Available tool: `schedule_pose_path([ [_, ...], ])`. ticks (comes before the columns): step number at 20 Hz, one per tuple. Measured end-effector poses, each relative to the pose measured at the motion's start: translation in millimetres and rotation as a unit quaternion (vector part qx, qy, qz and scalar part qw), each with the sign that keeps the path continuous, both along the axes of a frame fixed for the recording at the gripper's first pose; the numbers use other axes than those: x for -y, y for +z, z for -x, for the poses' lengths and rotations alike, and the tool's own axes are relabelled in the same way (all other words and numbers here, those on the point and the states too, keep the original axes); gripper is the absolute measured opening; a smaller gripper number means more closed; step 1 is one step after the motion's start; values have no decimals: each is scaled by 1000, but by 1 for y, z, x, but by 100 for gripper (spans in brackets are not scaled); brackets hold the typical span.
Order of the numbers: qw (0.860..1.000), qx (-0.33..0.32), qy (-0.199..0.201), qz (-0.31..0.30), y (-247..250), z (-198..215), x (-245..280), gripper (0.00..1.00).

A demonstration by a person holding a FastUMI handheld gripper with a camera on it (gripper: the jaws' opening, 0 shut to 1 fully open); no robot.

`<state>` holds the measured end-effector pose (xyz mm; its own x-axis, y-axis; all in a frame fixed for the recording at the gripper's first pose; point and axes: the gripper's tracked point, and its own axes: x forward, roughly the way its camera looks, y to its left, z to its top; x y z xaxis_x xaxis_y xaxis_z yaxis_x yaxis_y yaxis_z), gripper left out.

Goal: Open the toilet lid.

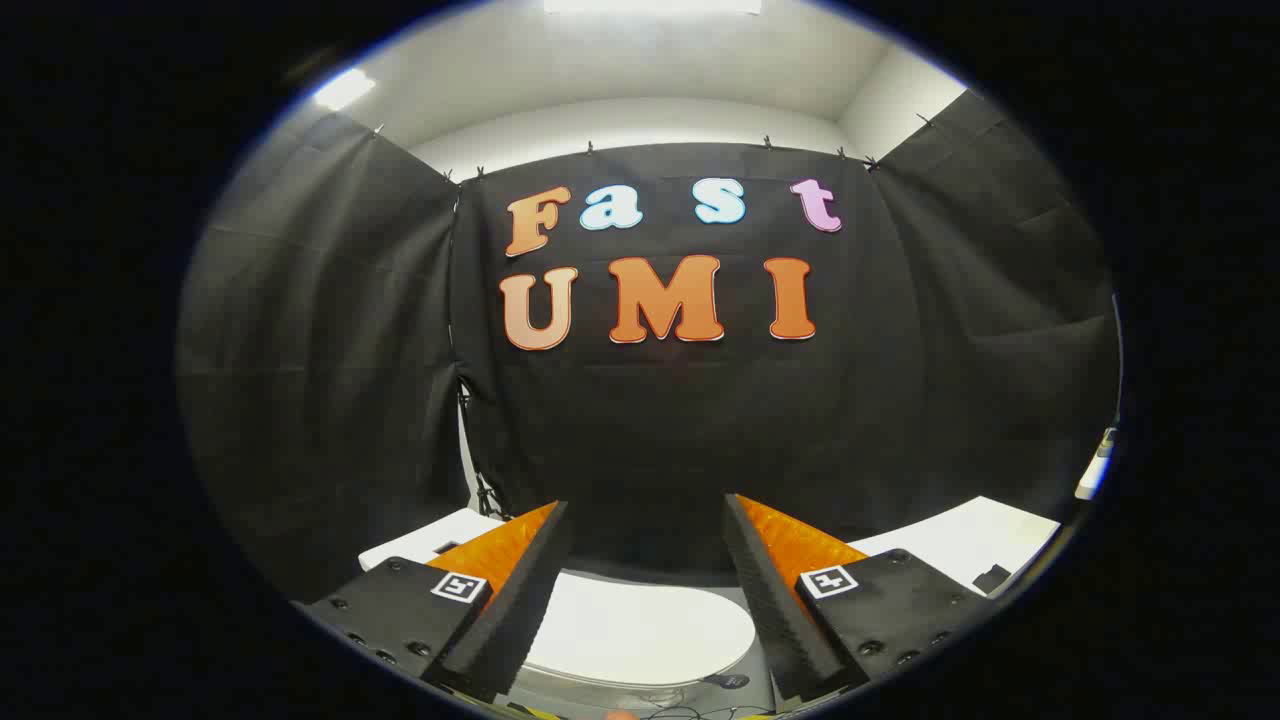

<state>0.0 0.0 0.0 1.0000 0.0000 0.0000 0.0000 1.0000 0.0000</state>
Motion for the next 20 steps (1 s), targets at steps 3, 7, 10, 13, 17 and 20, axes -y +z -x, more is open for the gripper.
schedule_pose_path([
  [3, 1000, 2, 4, -1, 1, -2, -3, 98],
  [7, 1000, 1, 2, -2, 1, -1, -3, 98],
  [10, 1000, 1, 1, -3, 2, 0, -1, 98],
  [13, 1000, 0, 2, -4, 0, 1, -2, 98],
  [17, 1000, 1, 2, -6, -1, 1, -2, 98],
  [20, 1000, 2, 2, -10, -5, -1, -1, 98],
])
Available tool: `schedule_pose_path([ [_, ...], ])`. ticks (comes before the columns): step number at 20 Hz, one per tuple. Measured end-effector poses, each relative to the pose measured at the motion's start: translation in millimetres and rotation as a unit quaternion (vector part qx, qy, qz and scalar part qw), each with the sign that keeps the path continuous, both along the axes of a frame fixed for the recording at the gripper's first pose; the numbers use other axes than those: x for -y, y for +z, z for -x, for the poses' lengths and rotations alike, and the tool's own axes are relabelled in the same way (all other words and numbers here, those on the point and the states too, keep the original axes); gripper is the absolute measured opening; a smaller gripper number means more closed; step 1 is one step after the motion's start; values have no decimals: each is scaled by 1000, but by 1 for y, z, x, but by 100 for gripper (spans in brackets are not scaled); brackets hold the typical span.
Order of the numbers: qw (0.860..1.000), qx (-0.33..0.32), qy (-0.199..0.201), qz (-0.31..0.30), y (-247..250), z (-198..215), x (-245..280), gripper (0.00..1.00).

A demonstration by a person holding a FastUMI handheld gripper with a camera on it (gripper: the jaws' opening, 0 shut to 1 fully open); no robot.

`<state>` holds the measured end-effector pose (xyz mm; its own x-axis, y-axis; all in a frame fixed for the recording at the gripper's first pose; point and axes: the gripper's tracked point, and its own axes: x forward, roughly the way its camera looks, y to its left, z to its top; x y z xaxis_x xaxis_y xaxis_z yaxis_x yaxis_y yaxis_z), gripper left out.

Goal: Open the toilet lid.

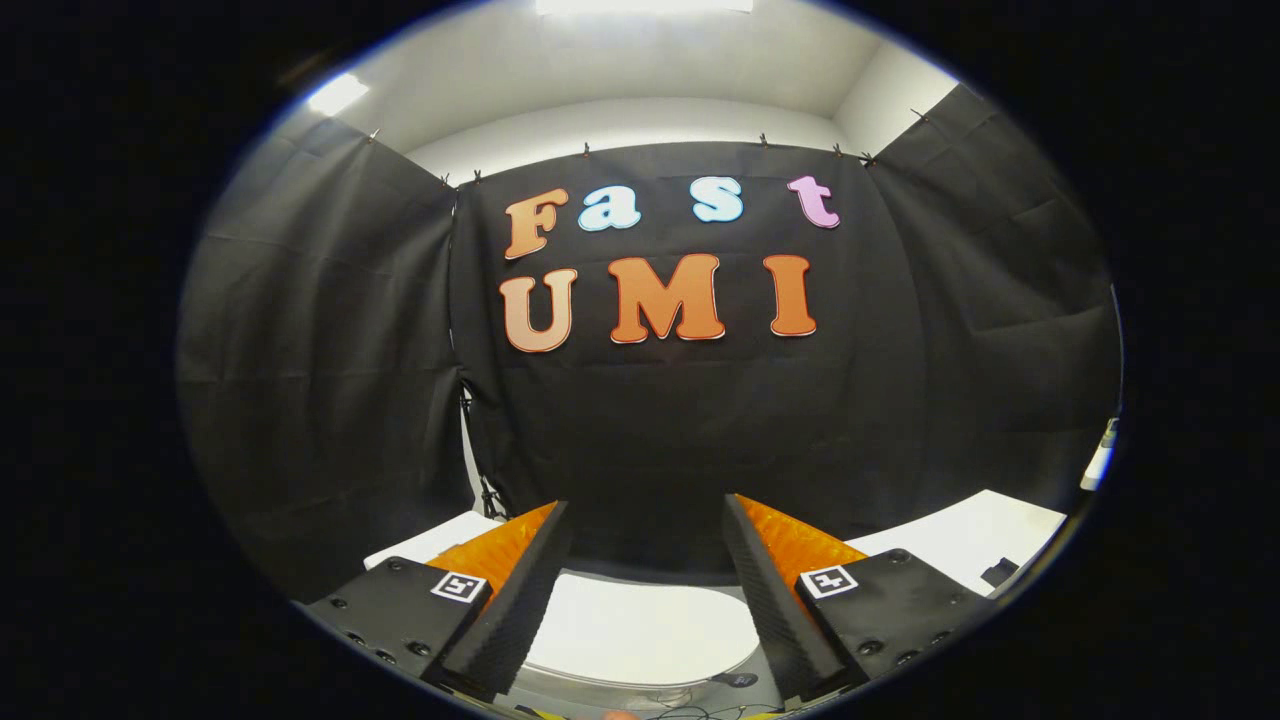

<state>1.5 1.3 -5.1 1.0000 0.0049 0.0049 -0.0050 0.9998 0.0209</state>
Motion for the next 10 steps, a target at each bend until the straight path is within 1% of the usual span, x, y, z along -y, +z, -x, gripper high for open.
schedule_pose_path([
  [4, 1000, 5, -2, -20, -13, -5, 7, 98],
  [7, 999, 0, -18, -30, -33, -9, 21, 98],
  [10, 998, -1, -23, -50, -54, -13, 29, 97],
])
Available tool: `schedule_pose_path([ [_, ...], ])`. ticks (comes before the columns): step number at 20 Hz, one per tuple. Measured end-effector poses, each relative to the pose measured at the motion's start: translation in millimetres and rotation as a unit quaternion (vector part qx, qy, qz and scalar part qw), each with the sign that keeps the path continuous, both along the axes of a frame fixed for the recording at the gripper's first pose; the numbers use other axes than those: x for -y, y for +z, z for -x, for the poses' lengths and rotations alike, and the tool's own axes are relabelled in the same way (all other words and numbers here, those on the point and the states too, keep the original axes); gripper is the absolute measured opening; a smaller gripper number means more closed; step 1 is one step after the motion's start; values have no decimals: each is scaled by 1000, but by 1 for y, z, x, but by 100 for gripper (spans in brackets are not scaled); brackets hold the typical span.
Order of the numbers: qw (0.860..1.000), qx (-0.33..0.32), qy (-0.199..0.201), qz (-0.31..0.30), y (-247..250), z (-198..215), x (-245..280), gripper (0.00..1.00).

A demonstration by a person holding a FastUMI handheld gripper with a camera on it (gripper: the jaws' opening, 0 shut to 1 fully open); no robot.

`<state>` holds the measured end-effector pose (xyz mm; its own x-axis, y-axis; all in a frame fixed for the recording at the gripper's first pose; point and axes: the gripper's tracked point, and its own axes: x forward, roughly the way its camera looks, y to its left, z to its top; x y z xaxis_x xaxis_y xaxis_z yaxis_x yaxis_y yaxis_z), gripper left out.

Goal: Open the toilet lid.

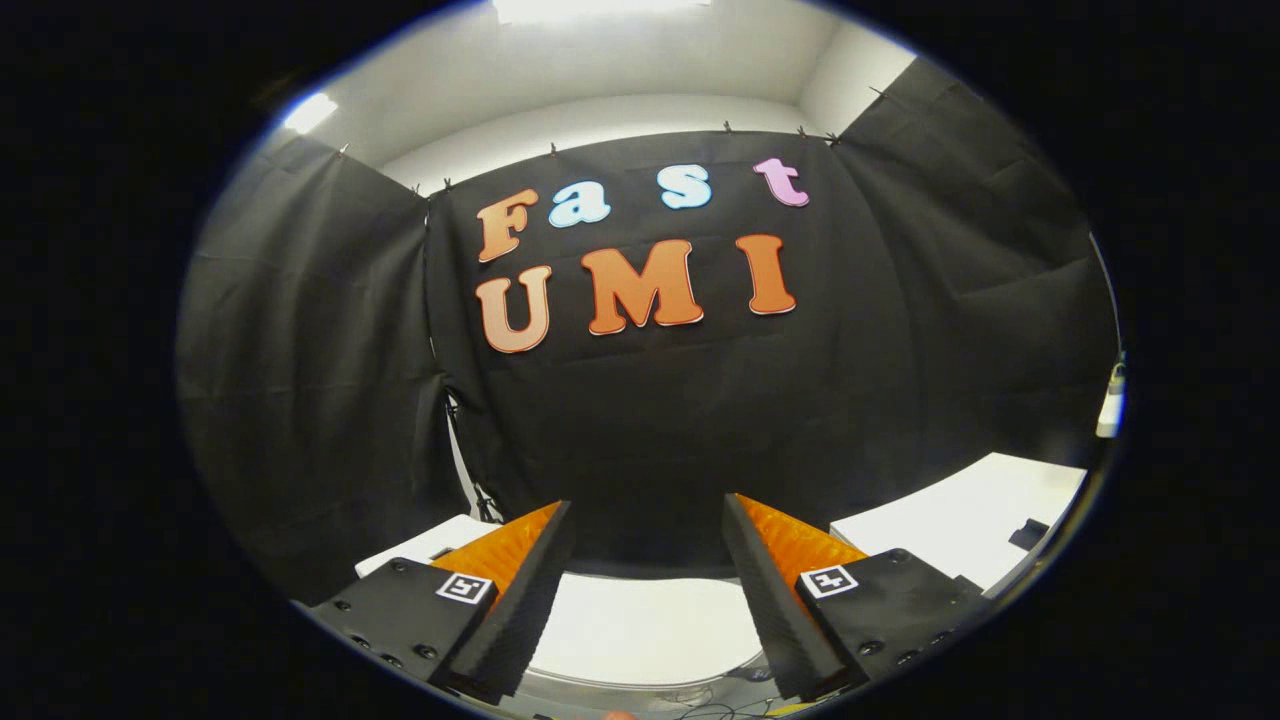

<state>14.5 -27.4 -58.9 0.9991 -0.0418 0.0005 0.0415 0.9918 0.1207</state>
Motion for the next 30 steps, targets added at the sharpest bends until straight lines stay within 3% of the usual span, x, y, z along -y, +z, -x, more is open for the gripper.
schedule_pose_path([
  [13, 996, -45, -60, -50, -118, -3, 61, 99],
  [20, 986, -84, -97, -102, -201, 0, 85, 99],
  [30, 956, -148, -139, -211, -297, 30, 112, 99],
])
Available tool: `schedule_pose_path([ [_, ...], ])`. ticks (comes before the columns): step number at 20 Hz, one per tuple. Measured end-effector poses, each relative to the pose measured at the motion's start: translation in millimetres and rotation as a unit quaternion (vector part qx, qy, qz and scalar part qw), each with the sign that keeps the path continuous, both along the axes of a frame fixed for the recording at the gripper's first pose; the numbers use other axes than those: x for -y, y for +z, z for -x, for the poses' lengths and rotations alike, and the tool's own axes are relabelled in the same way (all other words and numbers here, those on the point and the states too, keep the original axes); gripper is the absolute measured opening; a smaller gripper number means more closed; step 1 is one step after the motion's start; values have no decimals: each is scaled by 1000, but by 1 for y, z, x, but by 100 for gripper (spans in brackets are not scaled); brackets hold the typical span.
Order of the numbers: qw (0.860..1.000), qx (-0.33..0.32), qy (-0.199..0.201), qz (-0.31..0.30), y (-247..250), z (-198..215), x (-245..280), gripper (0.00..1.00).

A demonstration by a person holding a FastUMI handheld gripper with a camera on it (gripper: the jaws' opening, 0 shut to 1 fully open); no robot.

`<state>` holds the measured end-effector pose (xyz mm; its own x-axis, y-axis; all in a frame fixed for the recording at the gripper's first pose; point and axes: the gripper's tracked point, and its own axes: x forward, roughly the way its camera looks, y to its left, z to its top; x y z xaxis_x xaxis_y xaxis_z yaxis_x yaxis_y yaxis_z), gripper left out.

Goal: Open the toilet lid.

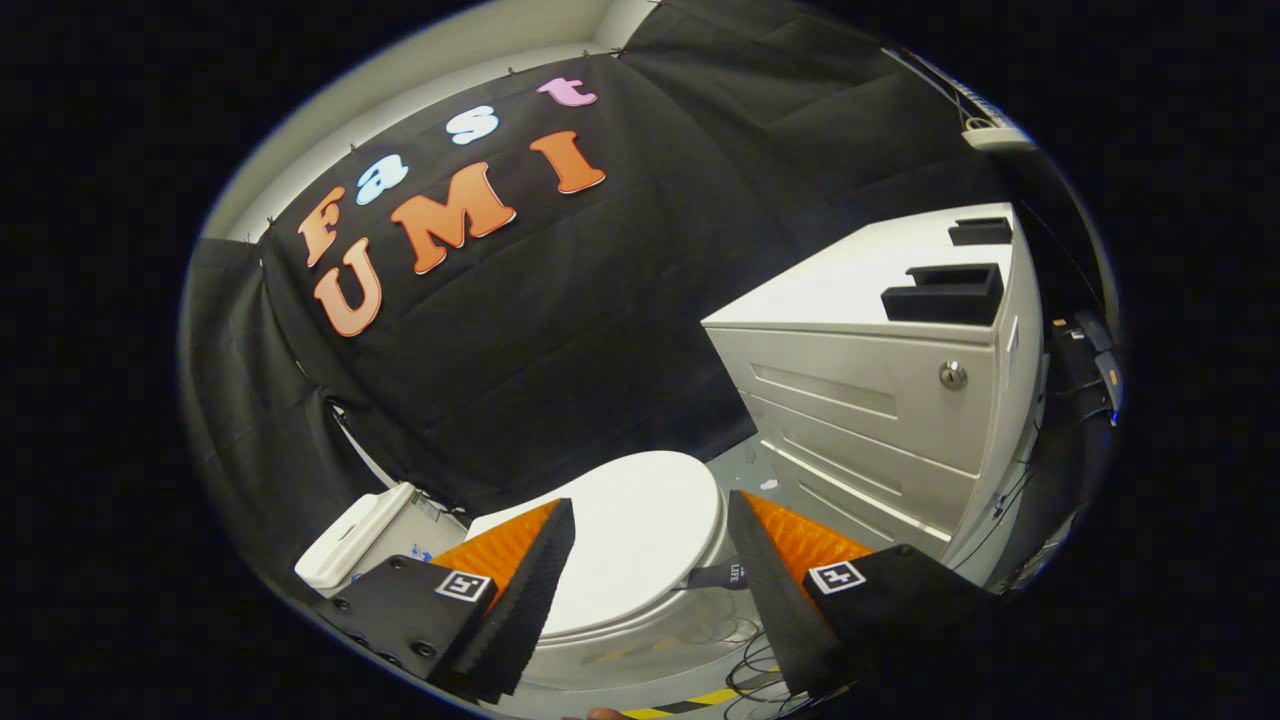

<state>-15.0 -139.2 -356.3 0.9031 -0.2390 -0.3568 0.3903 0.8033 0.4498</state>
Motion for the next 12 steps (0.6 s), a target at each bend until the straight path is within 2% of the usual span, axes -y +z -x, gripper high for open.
schedule_pose_path([
  [5, 998, -13, -32, -59, -44, 3, 8, 99],
  [12, 983, -40, -65, -166, -104, -4, 9, 99],
])
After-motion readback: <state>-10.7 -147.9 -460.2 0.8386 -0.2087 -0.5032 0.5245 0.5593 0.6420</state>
